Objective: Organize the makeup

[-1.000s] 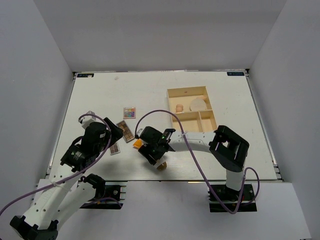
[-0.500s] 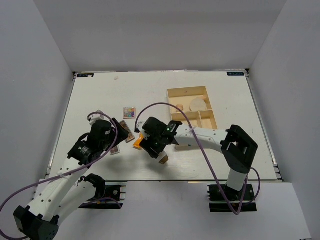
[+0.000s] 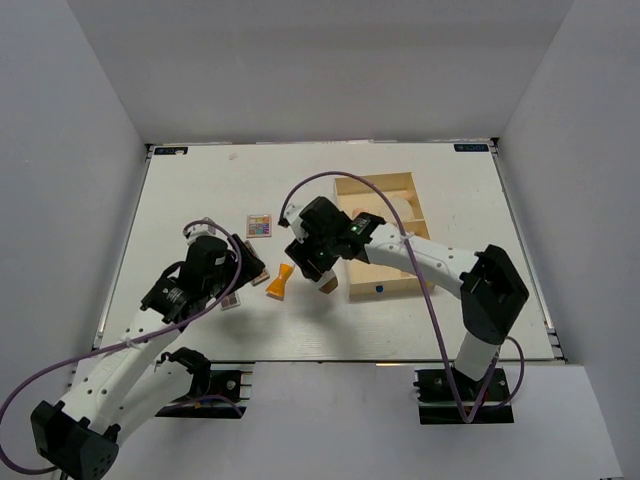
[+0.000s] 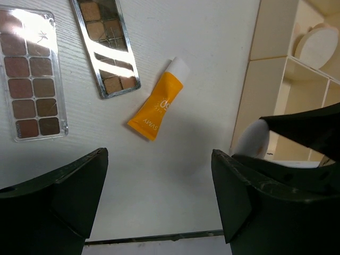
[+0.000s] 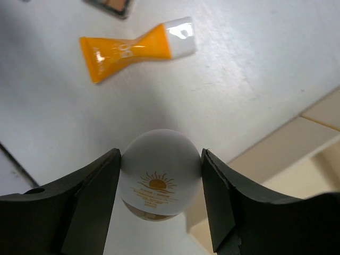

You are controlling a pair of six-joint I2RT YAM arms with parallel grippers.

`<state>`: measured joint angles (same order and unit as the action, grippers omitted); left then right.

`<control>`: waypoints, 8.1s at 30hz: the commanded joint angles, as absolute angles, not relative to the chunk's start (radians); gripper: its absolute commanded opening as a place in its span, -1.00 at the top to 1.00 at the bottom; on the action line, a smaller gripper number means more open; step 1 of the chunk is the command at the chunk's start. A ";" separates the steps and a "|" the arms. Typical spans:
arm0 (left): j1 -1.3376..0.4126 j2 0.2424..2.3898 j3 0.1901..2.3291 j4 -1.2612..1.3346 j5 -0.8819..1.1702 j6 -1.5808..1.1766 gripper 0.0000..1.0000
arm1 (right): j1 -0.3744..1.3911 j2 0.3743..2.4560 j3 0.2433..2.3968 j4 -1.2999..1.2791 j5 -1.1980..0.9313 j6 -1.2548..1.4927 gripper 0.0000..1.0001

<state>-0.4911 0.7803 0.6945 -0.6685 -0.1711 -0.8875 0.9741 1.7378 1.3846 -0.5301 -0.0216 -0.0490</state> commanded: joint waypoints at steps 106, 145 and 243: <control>-0.638 1.752 1.132 -0.607 0.022 -0.196 -0.34 | 0.213 1.347 1.095 -0.360 -0.336 -0.057 -0.48; -0.718 1.907 1.559 -0.314 0.373 -0.488 0.01 | 0.203 1.316 1.088 -0.373 -0.324 -0.083 -0.49; -0.830 2.045 1.634 0.074 0.428 -0.999 0.80 | -0.020 1.227 1.035 -0.256 -0.109 -0.017 1.00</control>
<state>-0.7986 2.0598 1.5848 -0.0048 0.4980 -0.9245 -0.0002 1.2545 1.0462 -0.2893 -0.1074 -0.0391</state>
